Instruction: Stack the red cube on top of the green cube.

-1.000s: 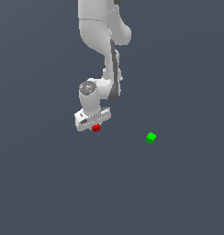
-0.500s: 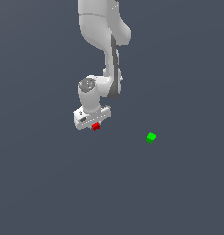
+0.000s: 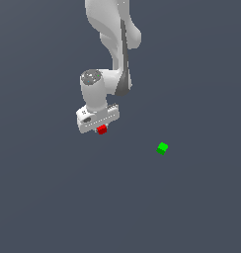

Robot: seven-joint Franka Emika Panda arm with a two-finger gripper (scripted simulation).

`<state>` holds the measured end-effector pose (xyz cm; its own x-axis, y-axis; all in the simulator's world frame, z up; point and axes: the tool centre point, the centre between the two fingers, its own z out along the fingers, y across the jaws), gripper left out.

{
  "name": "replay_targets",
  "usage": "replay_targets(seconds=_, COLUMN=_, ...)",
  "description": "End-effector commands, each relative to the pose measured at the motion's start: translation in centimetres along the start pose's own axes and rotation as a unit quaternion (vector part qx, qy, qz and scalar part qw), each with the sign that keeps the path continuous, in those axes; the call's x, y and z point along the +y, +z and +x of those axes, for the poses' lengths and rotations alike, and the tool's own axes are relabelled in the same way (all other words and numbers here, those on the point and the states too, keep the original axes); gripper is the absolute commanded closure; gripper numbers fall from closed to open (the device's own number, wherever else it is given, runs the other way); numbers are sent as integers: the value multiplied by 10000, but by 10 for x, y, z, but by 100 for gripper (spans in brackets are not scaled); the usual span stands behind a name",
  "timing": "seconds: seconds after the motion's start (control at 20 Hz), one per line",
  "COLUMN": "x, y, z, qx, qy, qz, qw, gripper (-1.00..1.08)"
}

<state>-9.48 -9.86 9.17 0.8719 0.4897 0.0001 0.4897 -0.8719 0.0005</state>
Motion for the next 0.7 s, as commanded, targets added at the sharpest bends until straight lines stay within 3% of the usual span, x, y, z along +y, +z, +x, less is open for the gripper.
replay_targets(seconds=0.0, x=0, y=-13, z=0, qx=-1, qy=-2, qz=2, qw=10000, gripper=108)
replay_targets(seconds=0.65, x=0, y=-28, z=1, qx=-1, qy=-2, qz=2, qw=10000, gripper=108)
